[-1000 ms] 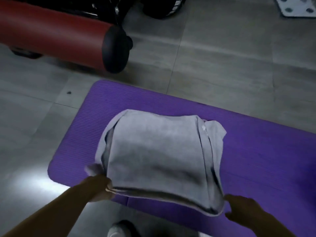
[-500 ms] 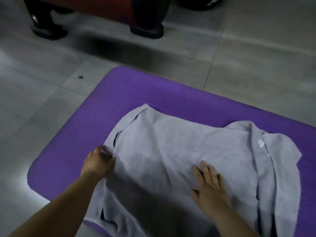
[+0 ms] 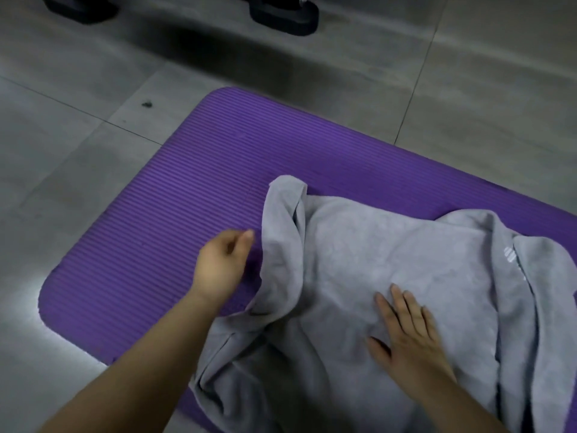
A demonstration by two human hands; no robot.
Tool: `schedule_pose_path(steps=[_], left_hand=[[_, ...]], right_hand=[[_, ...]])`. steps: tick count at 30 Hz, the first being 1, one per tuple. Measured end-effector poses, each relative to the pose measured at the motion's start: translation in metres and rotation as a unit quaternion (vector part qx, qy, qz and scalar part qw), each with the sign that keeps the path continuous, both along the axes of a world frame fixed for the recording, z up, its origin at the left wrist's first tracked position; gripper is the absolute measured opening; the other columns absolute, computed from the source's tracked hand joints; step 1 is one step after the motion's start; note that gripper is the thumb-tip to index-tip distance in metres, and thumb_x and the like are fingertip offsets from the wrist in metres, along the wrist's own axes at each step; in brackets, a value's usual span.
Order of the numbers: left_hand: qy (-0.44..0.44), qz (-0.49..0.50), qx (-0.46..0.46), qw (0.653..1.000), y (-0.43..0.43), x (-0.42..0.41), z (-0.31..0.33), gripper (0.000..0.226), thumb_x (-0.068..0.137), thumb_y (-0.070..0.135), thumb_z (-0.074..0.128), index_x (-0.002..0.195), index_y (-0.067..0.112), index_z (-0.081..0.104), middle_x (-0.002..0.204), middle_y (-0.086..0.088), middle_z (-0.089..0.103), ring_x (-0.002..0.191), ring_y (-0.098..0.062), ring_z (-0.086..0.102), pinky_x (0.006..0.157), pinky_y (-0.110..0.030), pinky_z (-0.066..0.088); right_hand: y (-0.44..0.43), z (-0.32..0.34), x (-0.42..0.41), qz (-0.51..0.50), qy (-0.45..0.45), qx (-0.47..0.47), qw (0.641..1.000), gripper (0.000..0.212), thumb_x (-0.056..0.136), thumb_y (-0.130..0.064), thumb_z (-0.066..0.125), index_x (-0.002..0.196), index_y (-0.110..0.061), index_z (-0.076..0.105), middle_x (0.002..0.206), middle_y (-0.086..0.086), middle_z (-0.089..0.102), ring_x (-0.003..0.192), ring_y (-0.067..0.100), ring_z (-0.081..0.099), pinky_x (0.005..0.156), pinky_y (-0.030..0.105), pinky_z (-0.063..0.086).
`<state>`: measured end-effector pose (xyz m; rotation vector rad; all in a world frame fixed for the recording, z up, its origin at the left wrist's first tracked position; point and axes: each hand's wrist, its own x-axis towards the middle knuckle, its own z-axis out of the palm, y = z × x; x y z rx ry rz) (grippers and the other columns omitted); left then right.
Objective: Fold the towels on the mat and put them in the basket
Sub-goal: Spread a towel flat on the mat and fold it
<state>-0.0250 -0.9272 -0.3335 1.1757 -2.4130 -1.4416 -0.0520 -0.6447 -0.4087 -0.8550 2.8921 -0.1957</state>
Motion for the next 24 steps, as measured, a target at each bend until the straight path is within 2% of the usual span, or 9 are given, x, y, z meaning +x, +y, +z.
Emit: schedule_pose_path(steps=[3,5,8,10,12,14,15,19,24], left_hand=[[-0.021,-0.001,0.035,0.999,-0.013,-0.049,-0.006,0.036,0.091,0.030,0.052,0.121,0.010,0.050,0.097,0.001,0.053,0.090,-0.016,0.052,0.078,-0.023,0.038],[-0.024,0.015,0.101,0.994,-0.021,-0.079,-0.017,0.054,0.089,0.029,0.056,0.134,0.009,0.034,0.103,-0.004,0.052,0.096,-0.021,0.054,0.088,-0.032,0.046],[-0.047,0.040,0.152,0.986,-0.029,-0.103,-0.027,0.065,0.086,0.020,0.061,0.140,0.010,0.026,0.118,-0.015,0.056,0.108,-0.028,0.056,0.088,-0.035,0.048],[-0.070,0.015,0.135,0.988,-0.028,-0.108,-0.032,0.061,0.084,0.012,0.063,0.137,0.007,0.033,0.125,-0.016,0.054,0.114,-0.030,0.054,0.093,-0.032,0.046],[-0.108,-0.051,0.122,0.985,-0.022,-0.108,-0.032,0.036,0.083,0.011,0.062,0.118,0.006,0.055,0.108,-0.012,0.062,0.102,-0.026,0.059,0.081,-0.026,0.048],[-0.127,-0.106,0.080,0.983,-0.017,-0.109,-0.028,0.004,0.084,0.012,0.060,0.082,0.010,0.063,0.077,-0.007,0.061,0.087,-0.021,0.057,0.063,-0.018,0.047],[-0.115,-0.106,0.043,0.987,-0.020,-0.112,-0.024,0.012,0.086,0.011,0.058,0.074,0.011,0.060,0.072,-0.007,0.059,0.087,-0.021,0.057,0.059,-0.015,0.045],[-0.036,-0.005,-0.173,0.984,-0.064,-0.133,0.007,0.026,0.090,0.012,0.050,0.111,0.003,0.062,0.117,-0.021,0.061,0.113,-0.031,0.055,0.092,-0.028,0.041],[-0.050,-0.081,-0.206,0.974,-0.114,-0.131,0.012,0.064,0.086,0.017,0.057,0.142,0.011,0.028,0.147,-0.018,0.028,0.135,-0.030,0.030,0.112,-0.034,0.025]], right_hand=[[0.001,-0.006,-0.001,-0.007,0.027,-0.001,1.000,0.064,0.090,-0.061,0.000,0.147,-0.031,-0.004,0.155,-0.009,-0.013,0.142,0.007,-0.014,0.114,0.027,-0.006],[0.000,-0.008,0.000,-0.021,0.036,0.001,0.999,0.062,0.090,-0.061,0.000,0.145,-0.034,0.005,0.156,0.000,0.004,0.143,0.008,-0.010,0.114,0.026,-0.006],[-0.002,-0.002,-0.001,-0.028,0.042,0.013,0.999,0.056,0.090,-0.057,0.018,0.135,-0.025,0.030,0.134,0.009,0.045,0.134,0.024,0.018,0.113,0.021,-0.006],[-0.003,0.002,-0.002,-0.037,0.048,0.003,0.998,0.061,0.074,-0.052,0.035,0.126,-0.019,0.041,0.122,0.013,0.061,0.119,0.025,0.035,0.112,0.018,-0.004],[-0.003,0.005,-0.002,-0.041,0.046,-0.012,0.998,0.062,0.068,-0.047,0.038,0.123,-0.018,0.042,0.117,0.014,0.065,0.112,0.021,0.039,0.109,0.020,0.005],[-0.003,0.010,0.000,-0.042,0.043,-0.018,0.998,0.062,0.068,-0.045,0.038,0.124,-0.018,0.042,0.116,0.014,0.065,0.111,0.020,0.039,0.103,0.027,0.017],[-0.004,0.012,0.001,-0.041,0.045,-0.023,0.998,0.062,0.069,-0.044,0.038,0.125,-0.017,0.042,0.117,0.014,0.064,0.112,0.020,0.039,0.102,0.027,0.018],[-0.010,0.023,0.000,-0.041,0.060,-0.054,0.996,0.062,0.070,-0.038,0.039,0.127,-0.016,0.040,0.120,0.019,0.061,0.114,0.024,0.038,0.110,0.018,0.003],[-0.034,0.022,-0.009,-0.041,0.045,-0.048,0.997,0.063,0.068,-0.039,0.038,0.127,-0.016,0.039,0.122,0.022,0.059,0.115,0.028,0.037,0.112,0.020,-0.004]])
